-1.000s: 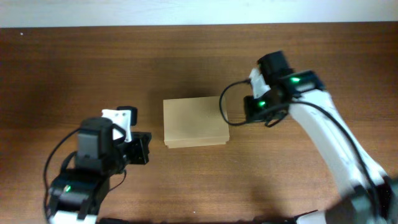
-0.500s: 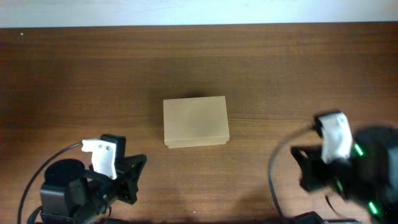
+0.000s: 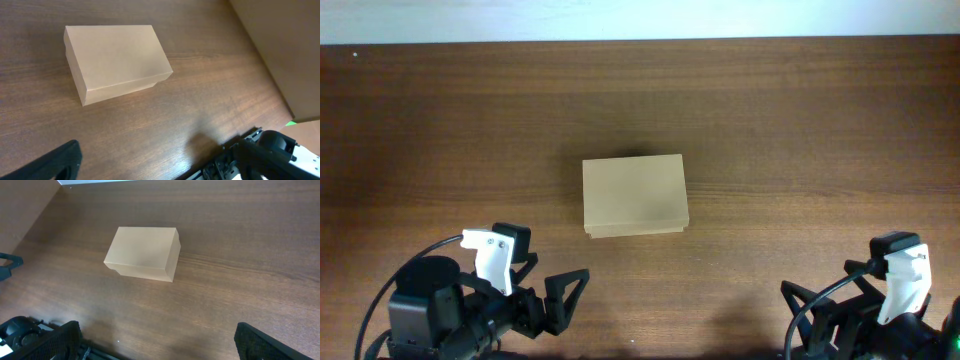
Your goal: Pack container
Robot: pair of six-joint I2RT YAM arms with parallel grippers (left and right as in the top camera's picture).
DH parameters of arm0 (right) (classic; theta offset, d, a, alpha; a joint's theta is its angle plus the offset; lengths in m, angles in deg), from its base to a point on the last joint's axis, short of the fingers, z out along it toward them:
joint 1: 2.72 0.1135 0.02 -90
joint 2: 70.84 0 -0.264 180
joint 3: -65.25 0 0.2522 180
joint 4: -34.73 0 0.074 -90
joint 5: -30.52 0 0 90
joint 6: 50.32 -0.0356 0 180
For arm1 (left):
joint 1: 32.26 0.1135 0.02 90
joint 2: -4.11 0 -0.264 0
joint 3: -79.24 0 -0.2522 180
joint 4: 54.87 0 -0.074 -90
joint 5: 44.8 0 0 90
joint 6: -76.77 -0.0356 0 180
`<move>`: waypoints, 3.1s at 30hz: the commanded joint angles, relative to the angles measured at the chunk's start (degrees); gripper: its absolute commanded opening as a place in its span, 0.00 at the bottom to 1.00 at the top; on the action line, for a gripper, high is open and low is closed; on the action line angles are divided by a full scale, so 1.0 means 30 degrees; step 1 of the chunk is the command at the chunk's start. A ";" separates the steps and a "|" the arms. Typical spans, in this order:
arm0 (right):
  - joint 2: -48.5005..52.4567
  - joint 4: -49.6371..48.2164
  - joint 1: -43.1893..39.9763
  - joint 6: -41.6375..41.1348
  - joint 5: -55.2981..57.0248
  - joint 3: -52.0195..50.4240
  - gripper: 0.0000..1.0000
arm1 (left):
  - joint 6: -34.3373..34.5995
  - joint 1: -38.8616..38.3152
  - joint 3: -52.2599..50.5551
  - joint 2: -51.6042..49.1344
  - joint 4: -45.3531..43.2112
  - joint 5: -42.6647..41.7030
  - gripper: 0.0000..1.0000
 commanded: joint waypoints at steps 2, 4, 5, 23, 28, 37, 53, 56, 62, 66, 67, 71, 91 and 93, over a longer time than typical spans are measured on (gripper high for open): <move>0.0036 -0.0066 0.0000 0.0051 0.0189 0.0117 0.99 | -0.0175 0.0066 0.0335 0.0095 0.0000 -0.0386 1.00; 0.0036 -0.0066 -0.0007 0.0051 0.0189 0.0117 0.99 | -0.0175 0.0066 0.0335 0.0095 0.0000 -0.0386 1.00; 0.0036 -0.0066 -0.0007 0.0044 0.0189 0.0117 0.99 | -0.0175 0.0066 0.0335 0.0095 0.0000 -0.0386 1.00; 0.0036 -0.0066 -0.0007 0.0051 0.0189 0.0117 0.99 | -0.0182 0.0240 0.0299 0.0612 0.0015 0.2157 1.00; 0.0036 -0.0066 -0.0007 0.0051 0.0189 0.0117 0.99 | -0.1792 0.0605 -0.1166 0.3169 -0.1836 0.5107 1.00; 0.0036 -0.0066 0.0000 0.0051 0.0189 0.0117 0.99 | -0.7730 0.1938 -0.6768 0.8131 -0.5115 0.5187 1.00; 0.0036 -0.0066 -0.0007 0.0051 0.0189 0.0117 0.99 | -0.7664 0.1887 -1.3937 1.1183 -0.8794 0.5989 1.00; 0.0036 -0.0066 0.0000 0.0044 0.0189 0.0117 0.99 | -0.7664 0.1887 -1.4418 1.1191 -0.8816 0.5989 0.99; 0.0036 -0.0066 -0.0007 0.0044 0.0189 0.0117 0.99 | -0.7606 0.1887 -1.5737 1.1191 -0.8816 0.5821 0.99; 0.0036 -0.0066 -0.0007 0.0051 0.0189 0.0117 0.99 | -0.7606 0.1887 -1.6538 1.1191 -0.8881 0.5610 1.00; 0.0036 -0.0066 -0.0007 0.0051 0.0189 0.0117 0.99 | -0.7606 0.1887 -1.6568 1.1191 -0.8881 0.5617 1.00; 0.0036 -0.0066 -0.0007 0.0051 0.0189 0.0117 0.99 | -0.7614 0.1894 -1.6568 1.1191 -0.8874 0.5625 1.00; 0.0036 -0.0066 -0.0007 0.0051 0.0189 0.0117 0.99 | -0.7614 0.1894 -1.6560 1.1183 -0.8786 0.5625 1.00; 0.0036 -0.0066 -0.0007 0.0051 0.0189 0.0117 0.99 | -0.7614 0.1894 -1.6560 1.1183 -0.8794 0.5625 1.00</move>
